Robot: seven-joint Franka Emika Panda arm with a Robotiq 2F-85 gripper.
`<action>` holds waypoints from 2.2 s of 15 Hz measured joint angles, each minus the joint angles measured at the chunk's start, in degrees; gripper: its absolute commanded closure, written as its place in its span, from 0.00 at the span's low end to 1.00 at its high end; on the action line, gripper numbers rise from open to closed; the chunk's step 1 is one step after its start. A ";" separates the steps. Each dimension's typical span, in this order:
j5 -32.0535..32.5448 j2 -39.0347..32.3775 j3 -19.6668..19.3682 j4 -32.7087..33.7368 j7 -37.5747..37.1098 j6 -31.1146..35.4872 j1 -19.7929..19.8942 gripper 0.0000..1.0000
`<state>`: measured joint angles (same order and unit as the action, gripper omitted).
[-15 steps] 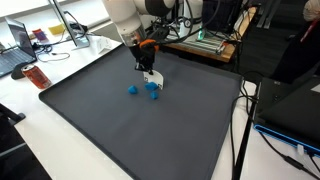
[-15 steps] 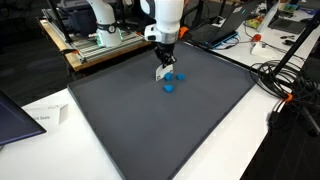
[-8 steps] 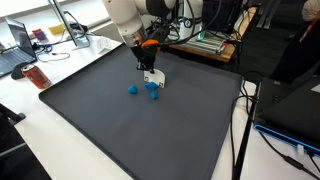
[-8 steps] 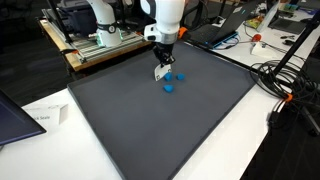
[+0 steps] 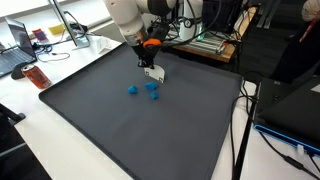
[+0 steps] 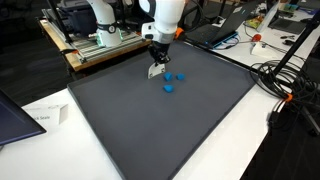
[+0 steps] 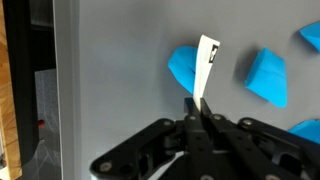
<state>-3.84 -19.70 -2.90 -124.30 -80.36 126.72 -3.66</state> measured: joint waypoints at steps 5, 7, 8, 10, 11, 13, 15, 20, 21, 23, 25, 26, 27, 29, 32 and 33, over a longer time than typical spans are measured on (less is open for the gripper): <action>4.12 1.45 -0.95 -0.83 -2.70 -0.87 -0.45 0.99; 4.98 2.62 -1.00 -1.43 -3.97 -0.70 -0.49 0.99; 5.39 3.34 -1.00 -1.72 -4.62 -0.45 -0.53 0.99; 5.65 4.96 -0.98 -2.35 -5.56 1.01 -0.61 0.99; 5.73 5.87 -0.95 -2.84 -5.96 2.22 -0.63 0.99; 6.35 7.47 -0.81 -3.58 -6.92 3.82 -0.75 0.99; 7.75 8.68 -0.66 -3.73 -8.04 3.46 -1.12 0.99; 13.55 11.05 0.60 -2.48 -11.64 -5.84 -2.53 0.99; 14.55 11.37 1.07 -1.63 -12.24 -8.69 -2.78 0.99; 16.42 11.67 2.14 0.57 -13.69 -14.15 -3.37 0.99; 18.91 11.64 3.22 2.95 -16.49 -18.06 -4.08 0.99; 20.26 11.59 3.69 3.92 -18.22 -19.38 -4.47 0.99; 21.63 11.50 4.11 4.79 -19.89 -20.36 -4.83 0.99; 24.11 11.05 4.92 6.24 -23.23 -21.90 -5.51 0.99; 27.86 9.90 5.65 7.70 -28.52 -23.11 -6.39 0.99; 28.75 9.44 5.82 8.08 -30.05 -23.52 -6.62 0.99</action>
<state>24.91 -10.26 2.92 -116.22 -110.41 103.20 -10.28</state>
